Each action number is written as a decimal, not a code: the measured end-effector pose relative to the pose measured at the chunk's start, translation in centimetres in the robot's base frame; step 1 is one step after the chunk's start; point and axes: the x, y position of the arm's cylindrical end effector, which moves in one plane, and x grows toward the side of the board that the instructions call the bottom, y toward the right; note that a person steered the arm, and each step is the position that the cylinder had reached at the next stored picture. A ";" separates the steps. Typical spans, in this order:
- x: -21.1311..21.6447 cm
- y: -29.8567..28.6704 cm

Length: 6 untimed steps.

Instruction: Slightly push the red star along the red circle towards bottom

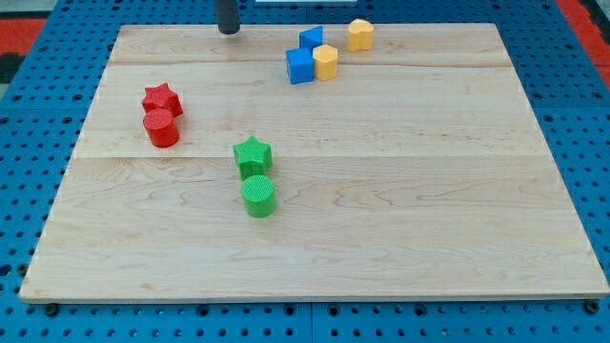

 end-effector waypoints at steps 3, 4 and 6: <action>14.0 -6.8; 24.2 -1.7; 17.6 -6.0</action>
